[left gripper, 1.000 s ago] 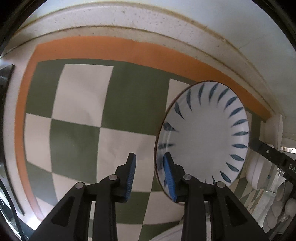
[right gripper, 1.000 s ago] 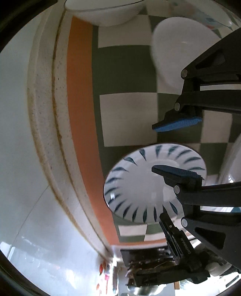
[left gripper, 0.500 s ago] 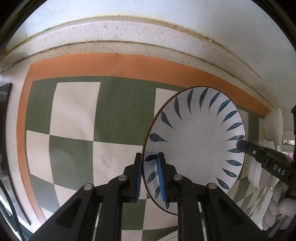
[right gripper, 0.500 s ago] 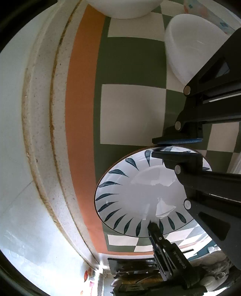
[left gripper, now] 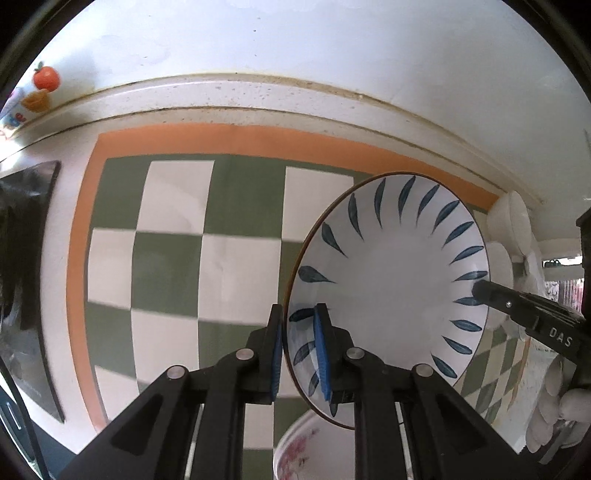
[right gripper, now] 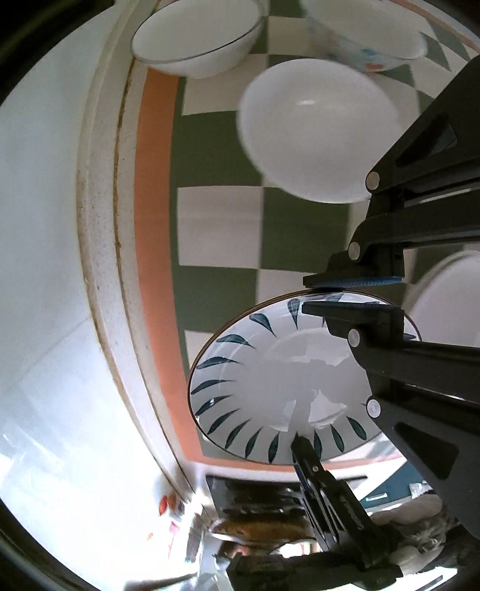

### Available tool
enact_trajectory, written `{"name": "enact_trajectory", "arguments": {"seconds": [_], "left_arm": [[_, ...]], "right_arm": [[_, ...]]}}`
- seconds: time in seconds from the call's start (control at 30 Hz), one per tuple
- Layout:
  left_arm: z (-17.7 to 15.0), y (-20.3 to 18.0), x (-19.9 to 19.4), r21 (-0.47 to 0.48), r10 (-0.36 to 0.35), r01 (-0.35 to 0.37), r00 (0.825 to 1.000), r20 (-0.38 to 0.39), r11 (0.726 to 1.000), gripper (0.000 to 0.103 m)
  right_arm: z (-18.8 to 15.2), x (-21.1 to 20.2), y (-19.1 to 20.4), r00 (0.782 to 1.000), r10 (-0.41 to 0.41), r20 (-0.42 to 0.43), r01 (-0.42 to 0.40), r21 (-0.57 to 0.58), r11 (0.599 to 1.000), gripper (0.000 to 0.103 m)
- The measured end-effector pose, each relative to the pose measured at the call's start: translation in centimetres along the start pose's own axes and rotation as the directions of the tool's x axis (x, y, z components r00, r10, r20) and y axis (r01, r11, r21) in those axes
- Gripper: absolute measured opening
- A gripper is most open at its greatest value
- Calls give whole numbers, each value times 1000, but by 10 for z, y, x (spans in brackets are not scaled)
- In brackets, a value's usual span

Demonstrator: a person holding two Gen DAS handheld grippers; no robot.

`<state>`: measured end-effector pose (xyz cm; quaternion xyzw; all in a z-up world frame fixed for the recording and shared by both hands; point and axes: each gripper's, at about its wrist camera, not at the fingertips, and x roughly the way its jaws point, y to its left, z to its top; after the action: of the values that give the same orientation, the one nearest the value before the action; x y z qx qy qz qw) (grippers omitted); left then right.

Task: Organize plates and bowls
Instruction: 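Grip the rim of the blue-striped plate with both tools, then carry the blue-striped plate onto the plate stack and open both tools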

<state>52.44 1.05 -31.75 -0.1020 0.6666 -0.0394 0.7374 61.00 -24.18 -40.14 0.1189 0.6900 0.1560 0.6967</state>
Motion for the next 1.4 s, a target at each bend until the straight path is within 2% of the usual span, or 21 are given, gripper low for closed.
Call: {"name": "enact_trajectory", "arguments": {"seconds": [0.33,0.53,0.73,1.0,1.4], "left_arm": [[-69,-3,-23,25,3,-3,1000,8,1000,14],[-107,-3,-16,41,11,-9,1000,-25,999,14],[-134,-5,5,42,18,-15,997,-77,999,14],[-149,-8,27,45,43,-38,992,-116,998,14],[-149,-13,45,46,72,-66,988,-135,997,16]], "right_arm": [[-87,-33,4,999,34,8,-34,-12,999,9],[-139,-27,-1,998,52,-19,-52,5,999,8],[-175,-9,-14,996,56,-64,-54,33,998,8],[-193,22,-24,994,37,-107,-32,47,998,8],[-187,41,-23,992,9,-129,-4,39,999,8]]}}
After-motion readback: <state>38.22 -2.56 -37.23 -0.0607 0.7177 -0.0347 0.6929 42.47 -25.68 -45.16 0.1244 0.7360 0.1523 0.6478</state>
